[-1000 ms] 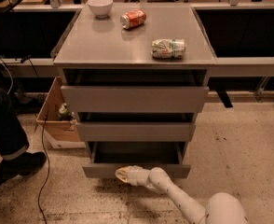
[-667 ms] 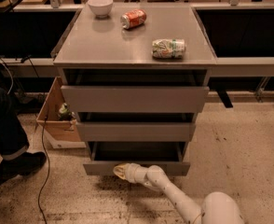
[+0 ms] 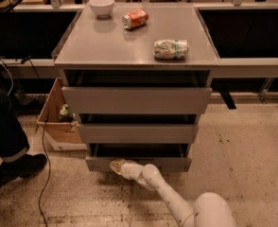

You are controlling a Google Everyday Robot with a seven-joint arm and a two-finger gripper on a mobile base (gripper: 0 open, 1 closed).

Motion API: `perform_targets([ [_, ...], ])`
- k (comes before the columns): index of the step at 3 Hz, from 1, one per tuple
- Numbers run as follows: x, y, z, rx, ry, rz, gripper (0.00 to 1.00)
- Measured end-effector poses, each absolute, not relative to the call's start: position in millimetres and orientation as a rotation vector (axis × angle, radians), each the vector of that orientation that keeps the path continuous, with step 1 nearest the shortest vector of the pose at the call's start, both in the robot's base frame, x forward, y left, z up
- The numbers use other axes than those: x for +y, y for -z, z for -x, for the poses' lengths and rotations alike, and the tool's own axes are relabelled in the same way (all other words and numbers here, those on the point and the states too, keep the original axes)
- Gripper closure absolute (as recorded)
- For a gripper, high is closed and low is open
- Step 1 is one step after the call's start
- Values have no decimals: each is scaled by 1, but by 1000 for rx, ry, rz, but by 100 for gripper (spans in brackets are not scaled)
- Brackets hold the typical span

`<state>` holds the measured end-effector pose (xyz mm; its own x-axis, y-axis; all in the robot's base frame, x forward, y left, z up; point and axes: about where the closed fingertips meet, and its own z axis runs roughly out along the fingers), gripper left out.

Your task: Close bottom drawer

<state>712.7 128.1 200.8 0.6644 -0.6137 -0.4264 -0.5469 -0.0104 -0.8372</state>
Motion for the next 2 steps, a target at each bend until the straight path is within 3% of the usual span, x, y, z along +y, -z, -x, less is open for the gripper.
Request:
perform_targets([
  [2,163,-216,-740,913,90,1627,100],
])
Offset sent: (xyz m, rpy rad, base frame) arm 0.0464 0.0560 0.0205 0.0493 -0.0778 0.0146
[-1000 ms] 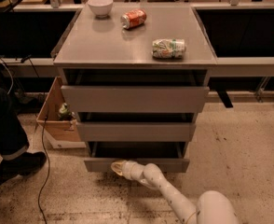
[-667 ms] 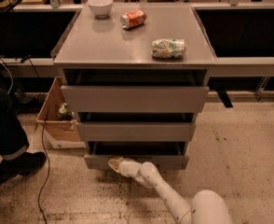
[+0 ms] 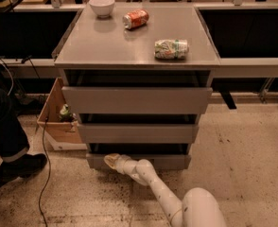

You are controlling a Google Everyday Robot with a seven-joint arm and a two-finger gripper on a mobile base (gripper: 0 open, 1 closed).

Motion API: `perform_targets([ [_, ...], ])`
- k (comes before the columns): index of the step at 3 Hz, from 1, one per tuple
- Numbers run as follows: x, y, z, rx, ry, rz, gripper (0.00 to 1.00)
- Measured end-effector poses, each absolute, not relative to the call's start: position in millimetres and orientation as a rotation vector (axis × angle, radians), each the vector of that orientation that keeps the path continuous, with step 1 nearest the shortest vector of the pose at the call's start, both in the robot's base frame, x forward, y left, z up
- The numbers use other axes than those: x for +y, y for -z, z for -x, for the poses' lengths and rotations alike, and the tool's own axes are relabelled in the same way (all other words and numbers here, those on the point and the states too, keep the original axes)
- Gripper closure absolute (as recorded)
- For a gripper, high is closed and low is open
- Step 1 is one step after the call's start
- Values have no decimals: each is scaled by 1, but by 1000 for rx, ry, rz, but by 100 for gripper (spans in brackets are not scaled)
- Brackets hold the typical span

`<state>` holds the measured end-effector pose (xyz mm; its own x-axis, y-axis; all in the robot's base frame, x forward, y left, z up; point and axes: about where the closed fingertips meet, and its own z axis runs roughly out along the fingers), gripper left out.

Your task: Close bottom drawer

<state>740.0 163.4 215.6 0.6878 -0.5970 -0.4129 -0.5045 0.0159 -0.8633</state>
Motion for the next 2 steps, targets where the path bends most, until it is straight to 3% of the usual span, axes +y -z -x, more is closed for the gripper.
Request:
perform_targets([
  [2,190,-214,-755,886,104,1616,100],
])
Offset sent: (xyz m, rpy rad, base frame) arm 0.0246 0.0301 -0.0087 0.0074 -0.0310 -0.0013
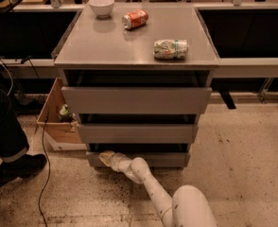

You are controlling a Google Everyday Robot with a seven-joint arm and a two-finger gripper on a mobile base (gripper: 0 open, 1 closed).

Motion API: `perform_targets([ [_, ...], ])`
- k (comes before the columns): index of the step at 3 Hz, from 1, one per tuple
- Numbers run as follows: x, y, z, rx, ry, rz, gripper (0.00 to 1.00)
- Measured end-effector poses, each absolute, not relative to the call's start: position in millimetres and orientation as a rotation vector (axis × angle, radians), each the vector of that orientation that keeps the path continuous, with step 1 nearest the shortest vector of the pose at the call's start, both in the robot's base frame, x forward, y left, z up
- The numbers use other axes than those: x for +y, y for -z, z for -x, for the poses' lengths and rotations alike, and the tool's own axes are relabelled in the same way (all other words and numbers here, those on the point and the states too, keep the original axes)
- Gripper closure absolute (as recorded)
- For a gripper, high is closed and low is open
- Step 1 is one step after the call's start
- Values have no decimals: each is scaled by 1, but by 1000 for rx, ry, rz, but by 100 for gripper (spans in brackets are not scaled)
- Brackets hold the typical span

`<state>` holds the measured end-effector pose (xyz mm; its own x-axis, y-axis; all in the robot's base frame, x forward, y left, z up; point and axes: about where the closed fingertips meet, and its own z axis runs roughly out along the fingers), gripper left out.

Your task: Close bottom drawer

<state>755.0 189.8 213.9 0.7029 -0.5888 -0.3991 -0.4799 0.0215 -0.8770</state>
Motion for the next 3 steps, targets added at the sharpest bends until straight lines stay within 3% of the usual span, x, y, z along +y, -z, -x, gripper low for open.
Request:
perform_targets([
  [3,191,-204,-757,884,175,1631,100],
])
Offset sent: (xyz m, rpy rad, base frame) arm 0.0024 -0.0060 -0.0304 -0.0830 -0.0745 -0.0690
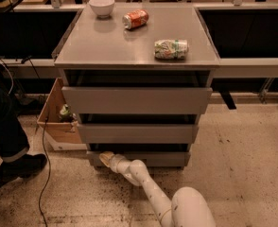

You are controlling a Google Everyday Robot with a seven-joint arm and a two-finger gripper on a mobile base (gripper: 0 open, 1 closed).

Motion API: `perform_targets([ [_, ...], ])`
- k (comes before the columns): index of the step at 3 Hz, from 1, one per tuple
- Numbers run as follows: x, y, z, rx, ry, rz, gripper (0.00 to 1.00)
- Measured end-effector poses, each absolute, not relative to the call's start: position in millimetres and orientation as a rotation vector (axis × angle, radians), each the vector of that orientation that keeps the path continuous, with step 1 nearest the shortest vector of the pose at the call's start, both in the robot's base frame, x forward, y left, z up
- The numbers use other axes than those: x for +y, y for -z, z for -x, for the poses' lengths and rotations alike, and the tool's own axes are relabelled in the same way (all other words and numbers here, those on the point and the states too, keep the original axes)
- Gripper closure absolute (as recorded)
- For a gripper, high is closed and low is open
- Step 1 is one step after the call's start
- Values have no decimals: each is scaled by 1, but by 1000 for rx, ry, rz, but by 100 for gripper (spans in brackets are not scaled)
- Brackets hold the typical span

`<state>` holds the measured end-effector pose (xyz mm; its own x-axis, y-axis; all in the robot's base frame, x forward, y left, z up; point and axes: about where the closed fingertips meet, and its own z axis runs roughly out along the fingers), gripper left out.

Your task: Close bottom drawer

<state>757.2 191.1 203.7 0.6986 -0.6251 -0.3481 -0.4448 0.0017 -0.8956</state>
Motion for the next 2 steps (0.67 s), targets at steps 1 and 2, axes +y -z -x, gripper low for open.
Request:
perform_targets([
  [1,192,-203,-761,886,201,1619,100],
  [2,178,-220,-768,856,250,1649,100],
])
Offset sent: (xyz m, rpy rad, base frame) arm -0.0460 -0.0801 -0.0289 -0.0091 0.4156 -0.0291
